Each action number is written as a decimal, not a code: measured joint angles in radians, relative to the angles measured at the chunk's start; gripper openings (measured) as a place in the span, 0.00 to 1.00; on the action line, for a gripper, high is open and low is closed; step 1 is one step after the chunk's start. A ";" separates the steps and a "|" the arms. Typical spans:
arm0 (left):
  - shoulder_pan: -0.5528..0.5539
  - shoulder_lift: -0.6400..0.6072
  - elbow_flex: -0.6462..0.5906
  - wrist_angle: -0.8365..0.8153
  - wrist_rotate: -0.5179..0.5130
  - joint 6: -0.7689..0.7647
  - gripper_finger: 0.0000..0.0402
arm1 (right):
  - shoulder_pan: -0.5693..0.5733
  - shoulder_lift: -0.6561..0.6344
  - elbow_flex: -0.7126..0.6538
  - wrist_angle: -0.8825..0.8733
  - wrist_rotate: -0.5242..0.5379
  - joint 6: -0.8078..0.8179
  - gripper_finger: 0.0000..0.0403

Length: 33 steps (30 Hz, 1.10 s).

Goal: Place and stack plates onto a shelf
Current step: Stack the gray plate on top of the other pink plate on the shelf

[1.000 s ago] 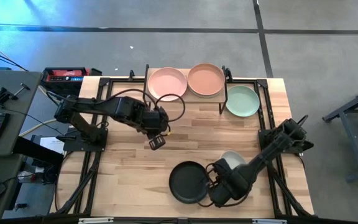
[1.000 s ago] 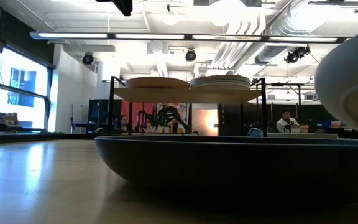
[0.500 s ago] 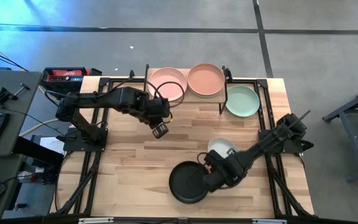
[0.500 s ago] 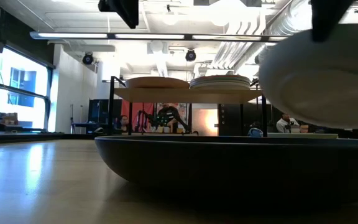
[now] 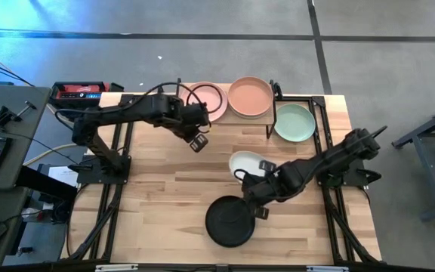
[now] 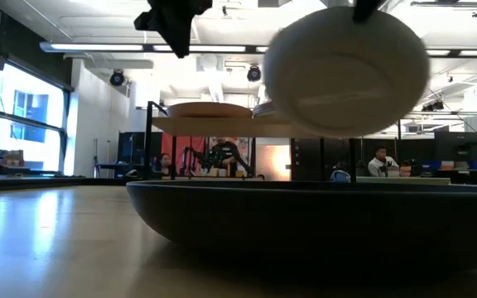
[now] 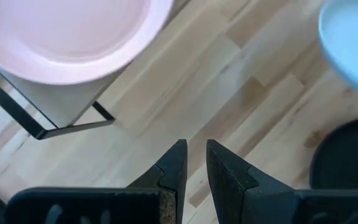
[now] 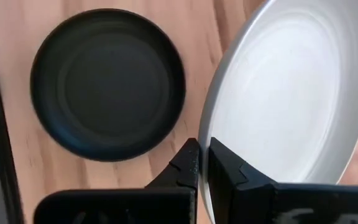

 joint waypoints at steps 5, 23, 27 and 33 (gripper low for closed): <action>0.031 0.033 0.001 0.001 0.001 -0.042 0.12 | -0.027 -0.015 0.000 0.023 -0.022 -0.241 0.00; 0.078 0.125 0.001 0.139 0.259 -0.181 0.23 | -0.126 -0.018 0.000 0.023 -0.039 -0.817 0.00; 0.067 0.132 0.002 0.191 0.291 -0.230 0.27 | -0.153 -0.018 0.000 0.023 -0.039 -0.861 0.00; 0.062 0.137 0.001 0.193 0.294 -0.305 0.27 | -0.172 -0.018 0.000 0.023 -0.025 -0.897 0.00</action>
